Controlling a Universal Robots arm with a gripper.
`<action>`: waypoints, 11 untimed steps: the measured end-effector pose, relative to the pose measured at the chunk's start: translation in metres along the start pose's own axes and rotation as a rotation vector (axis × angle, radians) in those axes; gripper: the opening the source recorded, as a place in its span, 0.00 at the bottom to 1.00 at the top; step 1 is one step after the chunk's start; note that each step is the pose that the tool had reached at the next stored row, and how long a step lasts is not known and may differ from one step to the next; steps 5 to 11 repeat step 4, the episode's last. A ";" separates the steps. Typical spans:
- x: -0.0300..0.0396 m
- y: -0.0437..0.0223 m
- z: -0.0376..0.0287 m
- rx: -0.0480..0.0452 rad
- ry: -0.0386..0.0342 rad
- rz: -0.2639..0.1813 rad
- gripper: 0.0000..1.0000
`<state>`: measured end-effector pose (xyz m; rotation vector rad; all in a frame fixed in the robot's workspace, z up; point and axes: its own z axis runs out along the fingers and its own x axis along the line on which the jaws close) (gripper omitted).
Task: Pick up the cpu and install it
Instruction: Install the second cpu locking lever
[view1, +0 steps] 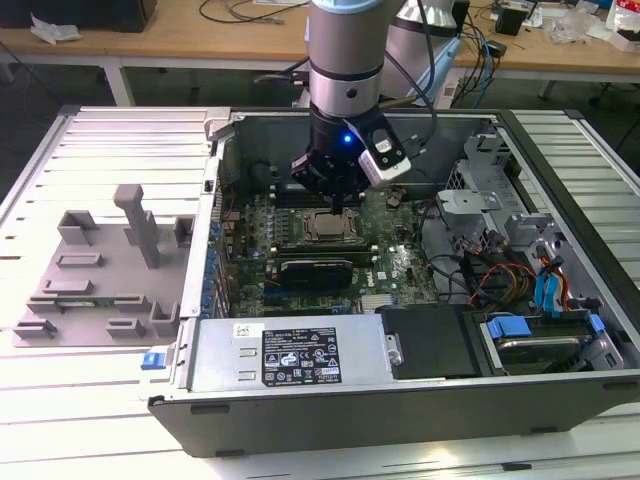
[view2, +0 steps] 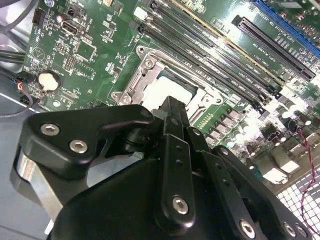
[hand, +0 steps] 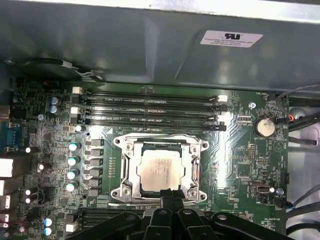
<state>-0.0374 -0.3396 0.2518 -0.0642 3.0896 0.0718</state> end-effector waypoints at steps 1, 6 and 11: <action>0.0000 0.0001 0.0000 0.0000 0.0000 0.000 0.11; 0.0000 0.0003 0.0000 -0.0001 0.0000 0.000 0.11; 0.0000 0.0003 0.0000 -0.0001 0.0000 0.000 0.11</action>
